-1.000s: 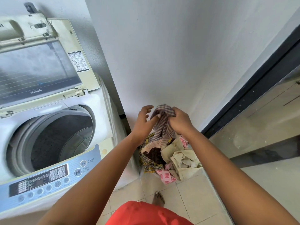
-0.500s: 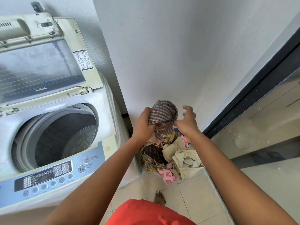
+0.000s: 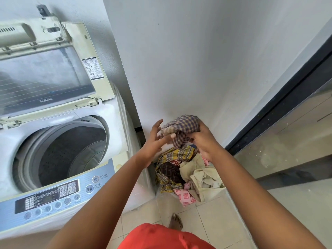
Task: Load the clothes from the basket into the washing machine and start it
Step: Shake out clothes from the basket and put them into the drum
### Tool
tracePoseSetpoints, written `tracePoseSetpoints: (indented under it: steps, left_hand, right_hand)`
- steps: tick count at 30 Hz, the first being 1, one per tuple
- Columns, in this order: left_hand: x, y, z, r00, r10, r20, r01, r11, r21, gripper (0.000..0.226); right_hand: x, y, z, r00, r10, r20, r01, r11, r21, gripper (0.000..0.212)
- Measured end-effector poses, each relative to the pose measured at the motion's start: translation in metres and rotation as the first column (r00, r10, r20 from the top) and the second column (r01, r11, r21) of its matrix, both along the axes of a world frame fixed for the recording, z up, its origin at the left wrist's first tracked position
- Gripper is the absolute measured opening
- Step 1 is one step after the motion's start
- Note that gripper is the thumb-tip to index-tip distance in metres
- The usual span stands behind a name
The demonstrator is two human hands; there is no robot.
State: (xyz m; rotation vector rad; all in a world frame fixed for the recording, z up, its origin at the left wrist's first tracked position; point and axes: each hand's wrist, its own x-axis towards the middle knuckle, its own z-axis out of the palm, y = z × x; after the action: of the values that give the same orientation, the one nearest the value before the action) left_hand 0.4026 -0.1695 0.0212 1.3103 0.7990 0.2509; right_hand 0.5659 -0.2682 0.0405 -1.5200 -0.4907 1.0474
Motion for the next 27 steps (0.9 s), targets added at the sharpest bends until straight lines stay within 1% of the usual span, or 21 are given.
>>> tracePoseSetpoints:
  steps: [1,2,3,5,7,8,10,11,12,13,15,17,18,19,20,22,24,27]
  left_hand:
    - [-0.002,0.0,0.0,0.999,-0.007,0.035,0.009,0.998,-0.054,0.086]
    - [-0.003,-0.001,0.0,0.997,-0.003,0.072,0.01,0.995,-0.095,0.083]
    - [-0.003,-0.002,0.0,0.995,0.001,0.096,0.011,0.993,-0.118,0.077]
    - [0.0,-0.005,0.001,0.995,0.01,0.097,0.003,0.991,-0.131,0.07]
    - [0.002,-0.009,0.0,0.995,0.043,0.093,-0.027,0.985,-0.168,0.065]
    - [0.003,-0.011,-0.002,0.993,0.068,0.101,-0.048,0.981,-0.186,0.061]
    - [0.004,-0.015,-0.003,0.986,0.129,0.109,-0.108,0.978,-0.18,0.051]
    - [0.003,-0.016,-0.003,0.98,0.163,0.113,-0.142,0.974,-0.174,0.048]
    - [0.003,-0.017,-0.003,0.972,0.2,0.121,-0.177,0.968,-0.175,0.046]
    - [0.001,-0.017,-0.002,0.963,0.234,0.133,-0.209,0.961,-0.183,0.044]
    - [-0.002,-0.015,0.0,0.945,0.286,0.158,-0.253,0.946,-0.204,0.044]
    - [-0.009,-0.012,0.001,0.939,0.303,0.16,-0.269,0.941,-0.204,0.046]
    - [-0.012,-0.011,0.001,0.942,0.297,0.157,-0.266,0.944,-0.192,0.047]
    - [-0.017,-0.009,0.001,0.944,0.292,0.152,-0.265,0.948,-0.177,0.048]
    - [-0.021,-0.008,0.0,0.947,0.287,0.143,-0.264,0.951,-0.159,0.049]
    - [-0.03,-0.004,-0.002,0.948,0.293,0.127,-0.274,0.95,-0.147,0.05]
    - [-0.04,-0.001,-0.005,0.936,0.327,0.128,-0.301,0.936,-0.183,0.049]
    - [-0.057,0.006,-0.005,0.906,0.397,0.147,-0.358,0.904,-0.232,0.044]
  right_hand:
    - [0.0,-0.001,0.0,0.986,-0.023,-0.168,0.035,0.997,0.07,0.048]
    - [0.0,-0.001,0.0,0.953,-0.036,-0.3,0.074,0.99,0.118,0.047]
    - [-0.001,-0.001,-0.001,0.924,-0.044,-0.381,0.107,0.984,0.144,0.045]
    - [-0.003,-0.001,-0.004,0.891,-0.046,-0.452,0.139,0.975,0.173,0.041]
    - [-0.006,-0.003,-0.008,0.896,-0.03,-0.443,0.124,0.975,0.184,0.041]
    - [-0.008,-0.005,-0.011,0.925,-0.019,-0.38,0.092,0.981,0.174,0.042]
    - [-0.011,-0.008,-0.016,0.991,0.01,-0.13,0.003,0.995,0.1,0.047]
    - [-0.011,-0.009,-0.018,1.0,0.023,-0.018,-0.022,0.998,0.056,0.052]
    - [-0.01,-0.009,-0.022,0.999,0.034,0.03,-0.035,0.999,0.033,0.06]
    - [-0.008,-0.01,-0.025,0.999,0.045,0.002,-0.045,0.998,0.033,0.072]
    - [-0.004,-0.013,-0.03,0.977,0.098,-0.19,-0.086,0.994,0.072,0.094]
    - [-0.001,-0.015,-0.034,0.906,0.198,-0.374,-0.154,0.978,0.143,0.101]
    - [-0.001,-0.015,-0.035,0.867,0.239,-0.438,-0.174,0.967,0.184,0.099]
    - [-0.005,-0.013,-0.034,0.838,0.264,-0.478,-0.179,0.96,0.217,0.092]
    - [-0.01,-0.008,-0.034,0.832,0.252,-0.494,-0.164,0.963,0.214,0.079]
    - [-0.024,0.006,-0.029,0.886,0.149,-0.439,-0.096,0.985,0.14,0.05]
    - [-0.035,0.02,-0.027,0.937,0.057,-0.345,-0.039,0.997,0.06,0.031]
    - [-0.051,0.039,-0.025,0.947,0.076,-0.312,-0.064,0.997,0.047,0.015]
